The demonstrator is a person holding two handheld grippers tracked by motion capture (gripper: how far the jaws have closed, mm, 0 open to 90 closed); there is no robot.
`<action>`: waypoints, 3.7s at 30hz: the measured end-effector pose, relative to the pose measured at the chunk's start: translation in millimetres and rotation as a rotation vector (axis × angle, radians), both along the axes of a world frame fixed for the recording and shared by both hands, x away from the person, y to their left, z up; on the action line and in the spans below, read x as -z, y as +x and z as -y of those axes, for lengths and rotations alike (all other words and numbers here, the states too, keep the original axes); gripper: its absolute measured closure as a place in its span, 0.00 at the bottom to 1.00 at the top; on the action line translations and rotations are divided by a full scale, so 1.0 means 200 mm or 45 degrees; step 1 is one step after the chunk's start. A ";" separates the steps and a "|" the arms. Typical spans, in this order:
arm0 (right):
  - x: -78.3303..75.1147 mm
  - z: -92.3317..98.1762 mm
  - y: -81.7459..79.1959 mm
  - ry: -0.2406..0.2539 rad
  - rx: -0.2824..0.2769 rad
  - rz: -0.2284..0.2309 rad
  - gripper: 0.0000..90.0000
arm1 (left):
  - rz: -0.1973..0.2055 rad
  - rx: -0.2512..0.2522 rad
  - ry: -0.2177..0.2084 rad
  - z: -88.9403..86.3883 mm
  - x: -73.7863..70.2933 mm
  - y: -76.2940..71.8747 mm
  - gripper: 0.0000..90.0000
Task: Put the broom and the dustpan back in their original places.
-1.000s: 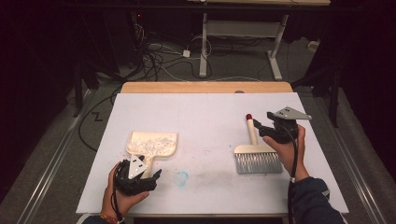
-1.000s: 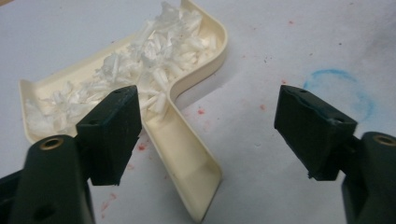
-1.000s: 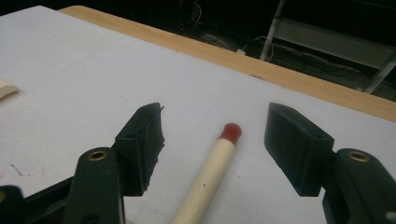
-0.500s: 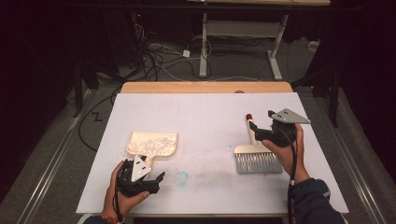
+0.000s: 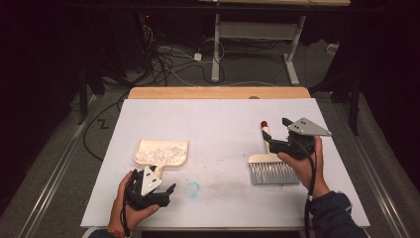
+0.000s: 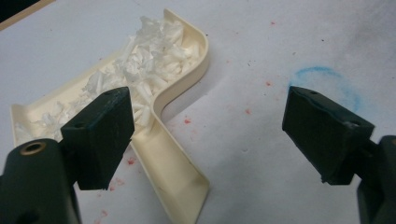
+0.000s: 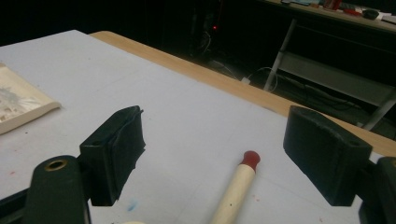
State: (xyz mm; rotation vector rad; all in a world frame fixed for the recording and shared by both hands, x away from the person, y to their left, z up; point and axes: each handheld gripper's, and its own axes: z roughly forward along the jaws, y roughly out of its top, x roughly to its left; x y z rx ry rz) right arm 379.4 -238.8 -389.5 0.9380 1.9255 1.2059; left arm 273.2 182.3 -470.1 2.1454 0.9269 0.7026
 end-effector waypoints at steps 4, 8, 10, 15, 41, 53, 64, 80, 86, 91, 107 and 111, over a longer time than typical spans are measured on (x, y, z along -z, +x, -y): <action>-0.01 -0.02 -0.03 -0.014 -0.019 0.014 0.23 | 0.001 0.002 0.004 0.00 0.00 0.00 0.18; -0.02 -0.04 -0.05 -0.020 -0.039 0.014 0.23 | -0.008 0.001 0.000 0.00 0.00 0.00 0.18; -0.03 -0.05 -0.06 -0.033 -0.049 0.015 0.23 | -0.002 0.001 0.006 0.00 0.00 0.00 0.18; -0.04 -0.05 -0.10 -0.053 -0.071 0.025 0.24 | -0.002 0.016 -0.005 0.00 0.00 0.00 0.18; -0.08 -0.01 -0.32 -0.110 -0.142 0.075 0.24 | 0.005 0.030 -0.007 0.01 -0.01 -0.01 0.18; -0.05 0.05 -0.39 -0.129 -0.154 0.092 0.24 | 0.022 0.045 0.018 0.02 -0.01 0.00 0.18; 0.01 0.15 -0.44 -0.154 -0.136 0.071 0.24 | -0.003 0.047 0.007 0.03 0.00 0.00 0.18; 0.18 0.32 -0.50 -0.211 -0.094 0.061 0.24 | -0.007 0.047 0.003 0.04 0.00 0.00 0.18; 0.30 0.37 -0.52 -0.186 -0.092 -0.002 0.24 | 0.016 0.059 0.024 0.05 0.00 0.01 0.18; 0.35 0.37 -0.53 -0.240 -0.101 -0.022 0.24 | 0.019 0.062 0.020 0.05 0.00 0.00 0.18; 0.31 0.34 -0.55 -0.220 -0.105 0.026 0.25 | 0.031 0.089 0.042 0.05 0.00 -0.03 0.18; 0.31 0.34 -0.55 -0.229 -0.103 0.024 0.24 | 0.022 0.089 0.048 0.05 0.01 -0.03 0.18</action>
